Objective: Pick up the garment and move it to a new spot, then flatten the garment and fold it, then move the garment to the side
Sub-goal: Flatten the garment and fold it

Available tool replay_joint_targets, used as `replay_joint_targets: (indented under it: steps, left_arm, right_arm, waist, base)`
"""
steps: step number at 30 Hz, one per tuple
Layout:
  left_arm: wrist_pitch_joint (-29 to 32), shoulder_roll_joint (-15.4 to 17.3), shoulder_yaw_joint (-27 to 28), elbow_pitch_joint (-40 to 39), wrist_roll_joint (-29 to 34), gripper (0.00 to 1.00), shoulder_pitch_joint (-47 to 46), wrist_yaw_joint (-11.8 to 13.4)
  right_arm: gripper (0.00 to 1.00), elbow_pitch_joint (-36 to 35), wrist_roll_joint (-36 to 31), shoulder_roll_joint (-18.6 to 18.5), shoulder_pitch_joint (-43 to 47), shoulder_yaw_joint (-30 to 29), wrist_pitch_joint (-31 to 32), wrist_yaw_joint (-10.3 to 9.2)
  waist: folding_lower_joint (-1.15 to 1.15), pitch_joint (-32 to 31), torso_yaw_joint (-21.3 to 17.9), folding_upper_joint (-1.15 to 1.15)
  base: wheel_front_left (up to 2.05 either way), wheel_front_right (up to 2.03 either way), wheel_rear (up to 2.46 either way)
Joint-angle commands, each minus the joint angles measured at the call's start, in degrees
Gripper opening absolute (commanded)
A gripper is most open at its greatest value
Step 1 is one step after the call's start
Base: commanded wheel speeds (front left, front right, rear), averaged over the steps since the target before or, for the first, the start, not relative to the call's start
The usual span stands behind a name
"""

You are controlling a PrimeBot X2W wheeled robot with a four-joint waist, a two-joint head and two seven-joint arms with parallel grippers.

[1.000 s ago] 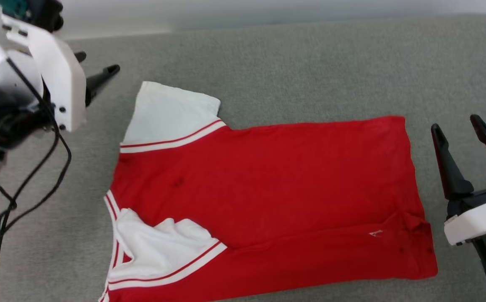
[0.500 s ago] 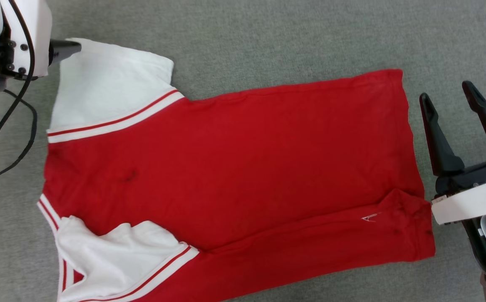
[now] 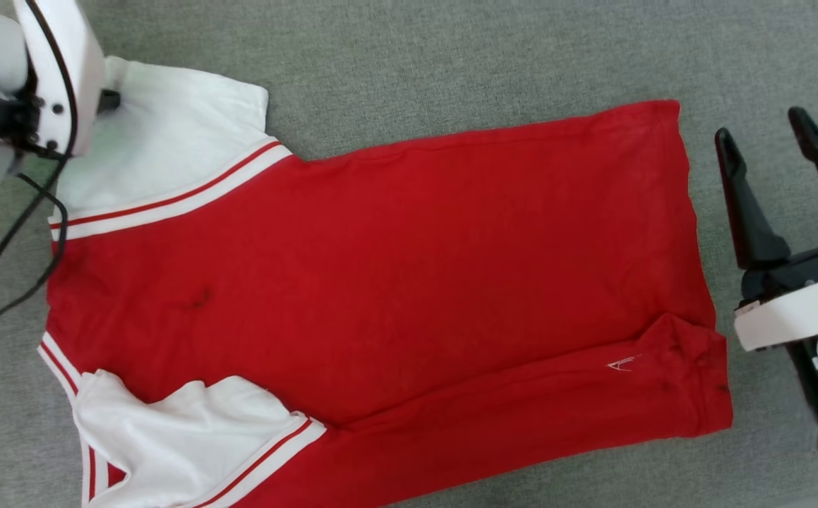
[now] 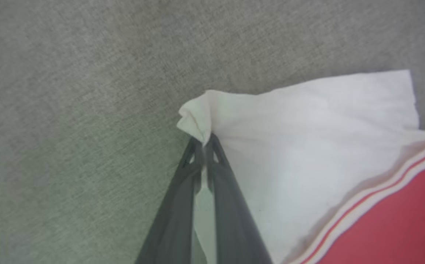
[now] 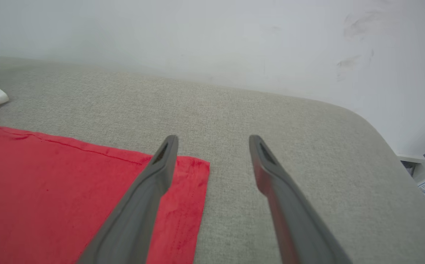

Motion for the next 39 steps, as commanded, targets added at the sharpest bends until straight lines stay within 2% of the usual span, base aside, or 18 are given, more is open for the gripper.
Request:
replay_joint_targets:
  steps: [1,4,8,16,21,24,27,33,39]
  left_arm:
    - [0.0,-0.6,-1.2,0.6,0.0,0.00,2.8,-0.3]
    - [-2.0,-0.7,-0.9,0.3,0.8,0.00,1.5,-0.6]
    - [-4.9,-1.7,-0.6,-0.9,0.4,0.00,1.3,-1.0]
    - [-9.5,-2.3,-2.5,-6.6,1.1,0.00,2.3,-1.3]
    - [-11.4,-2.4,-3.8,-10.3,1.2,0.00,1.9,-1.3]
    - [-12.6,-2.5,-4.3,-12.1,1.5,0.00,0.9,-1.4]
    - [-13.5,-2.6,-5.1,-13.3,1.8,0.00,0.2,-1.4]
    - [-15.6,-3.2,-6.2,-14.8,1.9,0.00,-1.6,-1.4]
    - [-17.6,-2.8,-7.4,-15.3,1.4,0.00,-3.0,-1.4]
  right_arm:
    - [1.00,0.3,0.4,-0.8,-1.1,-0.1,0.3,-0.02]
    - [1.00,0.4,0.4,-3.0,-2.8,0.2,2.5,-0.02]
    - [1.00,0.5,1.8,-8.3,-6.7,1.7,9.2,-0.02]
    - [1.00,4.2,12.2,-21.9,-16.9,10.8,33.3,-0.02]
    - [1.00,7.3,20.5,-28.1,-23.2,18.6,48.8,-0.02]
    - [1.00,9.5,23.6,-29.0,-26.6,21.1,55.0,-0.02]
    - [1.00,11.8,24.4,-28.4,-29.5,23.1,58.1,-0.02]
    - [1.00,18.0,24.2,-27.4,-32.1,26.5,58.4,-0.02]
    - [1.00,23.6,26.6,-25.3,-29.4,32.2,57.5,0.07]
  waist:
    - [-0.01,-0.8,0.4,0.00]
    - [-0.01,-2.4,0.9,0.00]
    - [-0.01,-4.8,2.3,0.00]
    - [-0.01,-7.1,6.2,0.00]
    - [-0.01,-6.1,8.6,0.00]
    - [-0.01,-5.0,10.0,0.00]
    - [-0.01,-3.9,11.1,0.00]
    - [-0.01,-1.8,13.2,0.00]
    - [-0.01,-0.7,13.9,0.00]
  base:
    - [0.00,0.00,0.00]
    - [0.00,0.00,0.00]
    - [0.00,0.00,0.00]
    - [0.00,0.00,0.00]
    - [0.00,0.00,0.00]
    - [0.00,0.00,0.00]
    - [0.00,0.00,0.00]
    - [0.00,0.00,0.00]
    - [0.00,0.00,0.00]
